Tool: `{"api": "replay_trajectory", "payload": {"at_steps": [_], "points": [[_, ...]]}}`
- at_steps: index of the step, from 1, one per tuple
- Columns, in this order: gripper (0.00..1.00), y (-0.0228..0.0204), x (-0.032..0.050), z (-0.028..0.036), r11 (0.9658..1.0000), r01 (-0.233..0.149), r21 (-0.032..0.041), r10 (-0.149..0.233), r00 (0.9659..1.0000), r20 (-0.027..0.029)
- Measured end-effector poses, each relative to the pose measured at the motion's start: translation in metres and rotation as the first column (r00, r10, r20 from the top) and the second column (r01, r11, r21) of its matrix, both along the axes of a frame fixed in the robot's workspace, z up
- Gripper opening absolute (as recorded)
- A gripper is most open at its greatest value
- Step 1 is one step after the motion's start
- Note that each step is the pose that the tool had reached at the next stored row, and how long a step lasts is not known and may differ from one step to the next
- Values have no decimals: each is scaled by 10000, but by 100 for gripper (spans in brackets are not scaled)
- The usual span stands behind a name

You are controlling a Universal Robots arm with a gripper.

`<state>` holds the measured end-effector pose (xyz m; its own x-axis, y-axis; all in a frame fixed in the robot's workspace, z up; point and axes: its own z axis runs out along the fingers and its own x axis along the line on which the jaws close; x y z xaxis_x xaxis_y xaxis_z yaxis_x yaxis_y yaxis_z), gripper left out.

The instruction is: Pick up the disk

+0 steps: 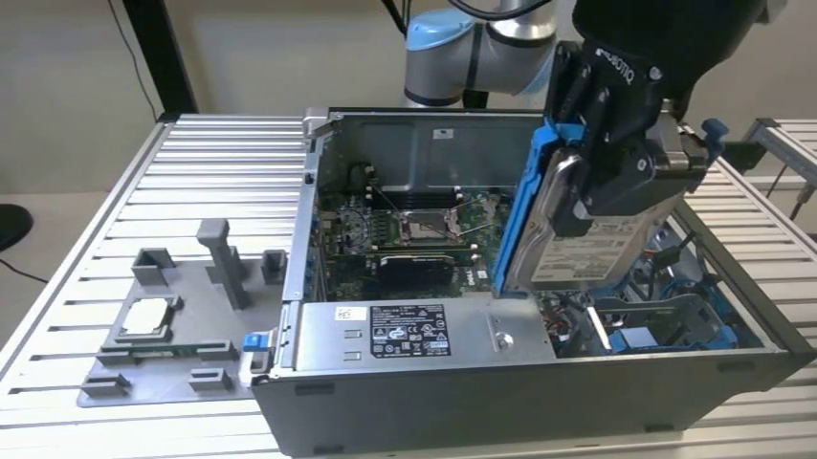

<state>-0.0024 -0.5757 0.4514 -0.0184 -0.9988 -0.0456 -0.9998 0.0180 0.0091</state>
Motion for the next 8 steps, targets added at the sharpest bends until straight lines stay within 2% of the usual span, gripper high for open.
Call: {"api": "replay_trajectory", "payload": {"at_steps": [2, 8], "points": [[0, -6, 56, -8, 10000, 1, 2, -1, 10000, 0], [0, -3, 328, -42, 10000, -1, -4, 1, 10000, 0]]}}
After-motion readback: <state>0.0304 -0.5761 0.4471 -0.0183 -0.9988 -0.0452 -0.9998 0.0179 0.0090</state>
